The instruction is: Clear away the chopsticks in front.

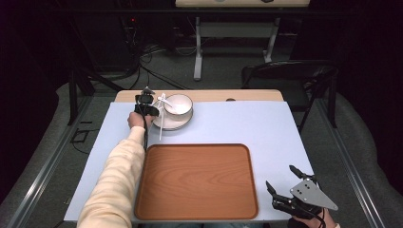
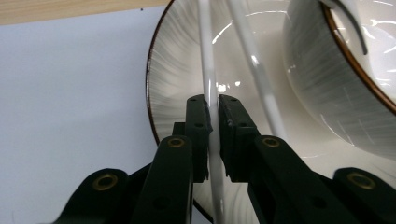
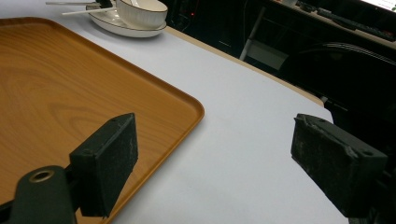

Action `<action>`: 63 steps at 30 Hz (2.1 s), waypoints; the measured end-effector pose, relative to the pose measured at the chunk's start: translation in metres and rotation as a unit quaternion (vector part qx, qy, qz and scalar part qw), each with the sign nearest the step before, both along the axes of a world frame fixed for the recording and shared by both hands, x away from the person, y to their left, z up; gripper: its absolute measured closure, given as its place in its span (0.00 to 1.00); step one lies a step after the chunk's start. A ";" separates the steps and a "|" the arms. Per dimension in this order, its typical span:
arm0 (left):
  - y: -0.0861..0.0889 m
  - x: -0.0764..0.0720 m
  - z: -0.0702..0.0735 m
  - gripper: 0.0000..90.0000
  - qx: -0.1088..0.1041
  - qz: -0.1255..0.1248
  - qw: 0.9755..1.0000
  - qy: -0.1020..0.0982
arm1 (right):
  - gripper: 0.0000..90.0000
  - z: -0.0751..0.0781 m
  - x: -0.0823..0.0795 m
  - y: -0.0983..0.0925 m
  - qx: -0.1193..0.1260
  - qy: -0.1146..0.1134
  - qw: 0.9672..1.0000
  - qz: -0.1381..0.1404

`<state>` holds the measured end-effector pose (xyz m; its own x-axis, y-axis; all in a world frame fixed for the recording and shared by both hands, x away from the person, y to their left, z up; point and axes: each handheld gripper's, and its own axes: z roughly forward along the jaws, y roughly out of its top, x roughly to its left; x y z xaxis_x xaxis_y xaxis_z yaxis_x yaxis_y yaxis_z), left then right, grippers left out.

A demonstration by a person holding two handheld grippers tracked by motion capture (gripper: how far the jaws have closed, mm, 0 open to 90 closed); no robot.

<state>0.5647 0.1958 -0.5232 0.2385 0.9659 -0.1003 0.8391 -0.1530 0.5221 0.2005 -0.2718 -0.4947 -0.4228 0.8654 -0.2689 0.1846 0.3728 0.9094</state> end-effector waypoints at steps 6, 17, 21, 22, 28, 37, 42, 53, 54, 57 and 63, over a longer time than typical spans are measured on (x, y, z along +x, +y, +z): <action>0.007 0.000 0.000 0.94 -0.001 0.015 1.000 -0.002 | 0.16 0.000 0.000 0.000 0.000 0.000 1.000 0.000; 0.017 -0.003 0.007 0.94 -0.025 0.026 0.999 -0.010 | 0.16 0.000 0.000 0.000 0.000 0.000 1.000 -0.001; 0.023 -0.006 0.013 0.94 -0.030 0.033 0.999 -0.016 | 0.16 0.000 0.000 0.000 -0.001 0.000 1.000 0.000; 0.024 -0.007 0.014 0.94 -0.031 0.036 0.999 -0.020 | 0.16 0.000 0.000 0.000 0.000 0.000 1.000 0.000; 0.028 -0.011 0.023 0.94 -0.039 0.035 0.998 -0.029 | 0.16 0.000 0.000 0.000 -0.001 0.000 1.000 0.000; 0.024 -0.024 0.044 0.94 -0.061 0.022 0.997 -0.045 | 0.16 0.000 0.000 0.000 -0.001 0.001 1.000 0.001; 0.022 -0.030 0.051 0.94 -0.070 0.014 0.996 -0.052 | 0.16 0.000 0.000 0.000 0.000 -0.001 1.000 0.000; 0.019 -0.056 0.067 0.94 -0.099 -0.011 0.993 -0.066 | 0.16 0.000 0.000 0.000 0.000 -0.002 1.000 0.000; 0.018 -0.059 0.068 0.94 -0.098 -0.015 0.993 -0.066 | 0.16 0.000 0.000 0.000 0.000 -0.001 1.000 0.000; 0.015 -0.072 0.072 0.94 -0.101 -0.031 0.992 -0.073 | 0.16 0.000 0.000 0.000 -0.001 -0.001 1.000 0.000; 0.012 -0.092 0.075 0.94 -0.113 -0.050 0.989 -0.081 | 0.16 0.000 0.000 0.000 -0.001 -0.001 1.000 0.000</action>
<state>0.4723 0.2078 -0.4479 0.3618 0.8940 -0.2642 0.7281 -0.0939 0.6790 0.2000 -0.2713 -0.4946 -0.4220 0.8649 -0.2718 0.1836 0.3751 0.9086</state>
